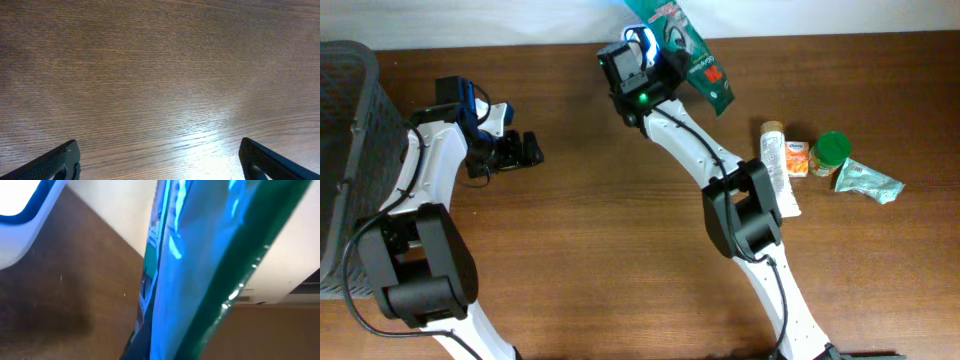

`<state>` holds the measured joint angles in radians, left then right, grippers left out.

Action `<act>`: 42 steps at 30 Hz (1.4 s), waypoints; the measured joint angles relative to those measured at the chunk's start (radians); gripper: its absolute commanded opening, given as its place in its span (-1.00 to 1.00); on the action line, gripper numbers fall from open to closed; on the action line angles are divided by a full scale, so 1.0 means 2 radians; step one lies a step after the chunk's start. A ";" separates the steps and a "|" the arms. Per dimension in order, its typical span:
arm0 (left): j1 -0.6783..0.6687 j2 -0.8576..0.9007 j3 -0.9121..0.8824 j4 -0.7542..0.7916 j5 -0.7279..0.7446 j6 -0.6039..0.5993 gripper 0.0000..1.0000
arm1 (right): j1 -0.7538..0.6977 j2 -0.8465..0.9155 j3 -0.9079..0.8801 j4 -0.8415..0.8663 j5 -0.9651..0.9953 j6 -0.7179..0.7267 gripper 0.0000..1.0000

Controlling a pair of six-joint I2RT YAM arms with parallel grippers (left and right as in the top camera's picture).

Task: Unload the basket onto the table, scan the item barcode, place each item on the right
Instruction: 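Hold the packet with the right gripper in front of the scanner, then carry the packet right and lower it beside the white tube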

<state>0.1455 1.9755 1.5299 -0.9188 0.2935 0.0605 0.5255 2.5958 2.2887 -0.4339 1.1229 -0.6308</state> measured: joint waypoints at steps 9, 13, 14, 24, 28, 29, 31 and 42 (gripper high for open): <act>0.000 0.000 0.000 0.000 0.000 0.000 0.98 | 0.001 0.008 0.000 -0.002 0.024 -0.014 -0.92; 0.000 0.000 0.000 0.000 0.000 0.000 0.98 | 0.000 0.009 0.000 -0.024 0.029 -0.014 -0.92; 0.000 0.000 0.000 0.000 0.000 0.000 0.98 | 0.000 0.009 0.000 -0.026 0.030 -0.014 -0.92; 0.000 0.000 0.000 0.000 0.000 0.000 0.98 | 0.006 -0.005 0.000 -0.033 0.052 -0.038 -0.92; 0.000 0.000 0.000 0.000 0.000 0.000 0.99 | 0.006 -0.114 -0.001 -0.095 0.020 -0.014 -0.92; 0.000 0.000 0.000 0.000 0.000 0.000 0.98 | 0.006 -0.153 0.001 -0.133 -0.006 0.005 -0.92; 0.000 0.000 0.000 0.000 0.000 0.000 0.98 | 0.006 -0.231 0.002 -0.217 -0.089 0.063 -0.92; 0.000 0.000 0.000 0.000 0.000 0.000 0.99 | -0.209 -0.386 0.006 -0.585 -0.474 0.318 -0.92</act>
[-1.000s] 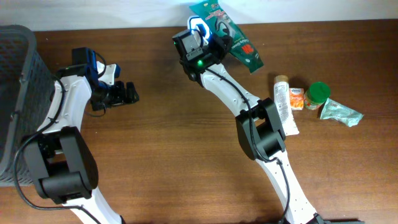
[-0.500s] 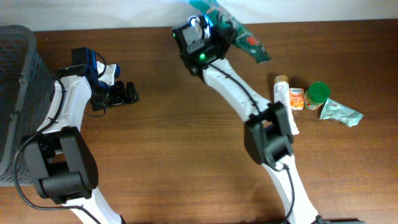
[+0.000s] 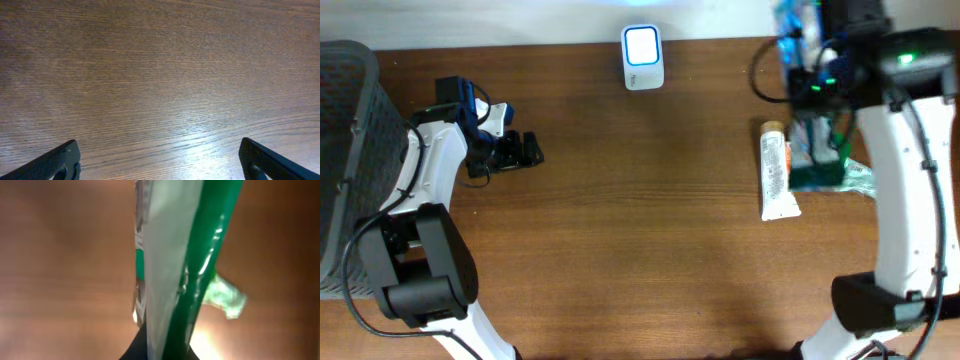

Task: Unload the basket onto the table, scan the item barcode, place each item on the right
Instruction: 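Carry the packet right and lower it beside the white tube, then open the right gripper and pull it back toward the front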

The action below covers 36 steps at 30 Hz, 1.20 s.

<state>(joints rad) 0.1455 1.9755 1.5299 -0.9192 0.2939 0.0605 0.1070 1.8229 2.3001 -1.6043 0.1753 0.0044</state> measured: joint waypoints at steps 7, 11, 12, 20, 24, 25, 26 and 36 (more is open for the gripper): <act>0.000 0.000 0.000 0.000 0.000 0.000 0.98 | -0.106 0.119 -0.002 -0.044 -0.059 -0.085 -0.91; 0.000 0.000 0.000 0.000 0.000 0.000 0.98 | -0.116 0.152 -0.003 -0.044 -0.063 -0.099 -0.92; 0.000 0.000 0.000 0.000 0.000 0.000 0.98 | -0.117 0.159 -0.003 -0.044 -0.063 -0.100 -0.91; 0.000 0.000 0.000 0.000 0.000 0.000 0.98 | -0.123 0.190 -0.027 -0.045 -0.065 -0.106 -0.04; 0.000 0.000 0.000 0.000 0.000 0.000 0.99 | -0.123 0.191 -0.033 -0.045 -0.067 -0.106 0.37; 0.000 0.000 0.000 0.000 0.000 0.000 0.98 | -0.123 0.191 -0.033 -0.045 -0.067 -0.107 0.51; 0.000 0.000 0.000 0.000 0.000 0.000 0.98 | -0.123 0.191 -0.033 -0.045 -0.067 -0.107 0.58; 0.000 0.000 0.000 0.000 0.000 0.000 0.98 | -0.117 0.053 0.073 -0.044 -0.123 -0.103 0.97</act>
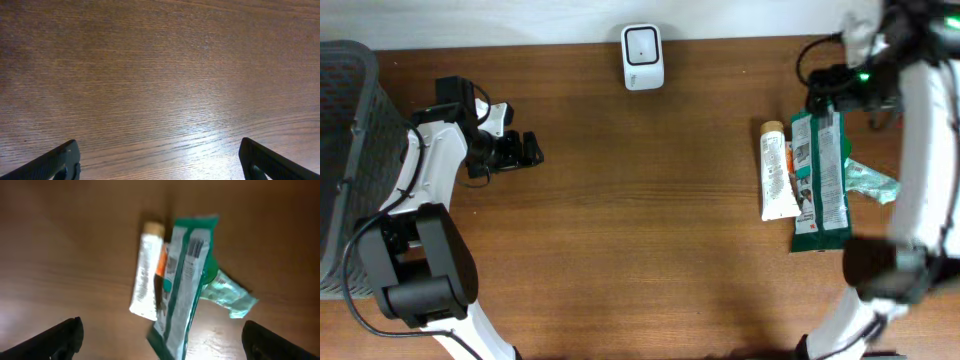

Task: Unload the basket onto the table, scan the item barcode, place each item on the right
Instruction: 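Open the right gripper and pull it back toward the front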

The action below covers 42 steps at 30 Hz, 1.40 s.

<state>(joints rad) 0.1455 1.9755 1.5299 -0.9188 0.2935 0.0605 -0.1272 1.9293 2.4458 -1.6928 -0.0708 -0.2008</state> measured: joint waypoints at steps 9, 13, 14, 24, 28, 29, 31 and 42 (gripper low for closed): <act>0.000 0.000 0.000 0.000 0.000 0.000 0.98 | 0.002 -0.177 0.015 0.000 -0.105 0.097 0.97; 0.000 0.000 0.000 0.000 0.000 0.000 0.98 | 0.002 -0.191 0.015 0.000 -0.098 0.131 0.97; 0.000 0.000 0.000 0.000 0.000 0.000 0.98 | 0.002 -0.191 0.015 0.000 -0.092 0.134 0.97; 0.000 0.000 0.000 0.000 0.000 0.000 0.98 | 0.002 -0.212 -0.059 0.106 -0.021 0.137 0.97; 0.000 0.000 0.000 0.000 0.000 0.000 0.98 | 0.007 -0.329 -0.279 0.309 -0.010 0.133 0.97; 0.000 0.000 0.000 0.000 -0.002 0.000 0.98 | 0.007 -0.358 -0.329 0.349 -0.010 0.134 0.97; 0.000 0.000 0.000 0.000 -0.002 0.000 0.98 | 0.010 -0.450 -0.476 0.428 -0.010 0.132 0.97; 0.000 0.000 0.000 0.000 -0.004 0.000 0.98 | 0.086 -0.748 -1.001 0.841 -0.002 0.128 0.96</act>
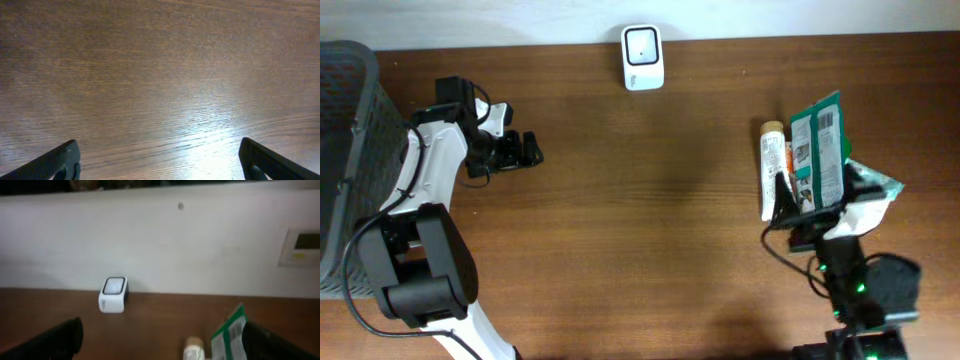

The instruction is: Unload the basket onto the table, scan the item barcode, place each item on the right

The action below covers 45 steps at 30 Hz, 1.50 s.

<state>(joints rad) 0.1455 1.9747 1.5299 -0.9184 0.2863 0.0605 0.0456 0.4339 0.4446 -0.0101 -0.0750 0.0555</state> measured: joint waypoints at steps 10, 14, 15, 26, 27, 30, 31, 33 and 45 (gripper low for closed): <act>0.000 0.000 0.000 0.000 0.000 0.000 0.98 | 0.001 -0.134 -0.205 0.123 0.000 0.000 0.97; 0.000 0.000 0.000 -0.001 0.000 0.000 0.98 | 0.016 -0.183 -0.215 0.042 0.015 0.000 0.97; 0.000 0.000 0.000 0.000 0.000 0.000 0.98 | 0.019 -0.194 -0.215 0.007 0.017 0.000 0.97; 0.000 0.000 0.000 0.000 0.000 0.000 0.98 | 0.020 -0.209 -0.216 -0.033 0.024 0.001 0.96; 0.000 0.000 0.000 0.000 0.000 0.000 0.98 | 0.020 -0.209 -0.216 -0.033 0.024 0.000 0.97; 0.000 0.000 0.000 0.000 0.000 0.000 0.99 | 0.020 -0.209 -0.216 -0.033 0.025 0.000 0.97; 0.000 0.000 0.000 0.000 0.000 0.000 0.98 | 0.020 -0.209 -0.216 -0.033 0.025 0.000 0.97; 0.000 0.000 0.000 0.000 0.000 0.000 0.98 | 0.020 -0.209 -0.216 -0.033 0.024 0.001 0.97; 0.001 -0.059 -0.005 0.019 -0.012 0.003 0.98 | 0.020 -0.209 -0.216 -0.033 0.025 0.001 0.97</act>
<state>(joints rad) 0.1474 1.8576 1.5208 -0.8799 0.2626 0.0662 0.0860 0.0158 0.0128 -0.0753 -0.0257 0.0566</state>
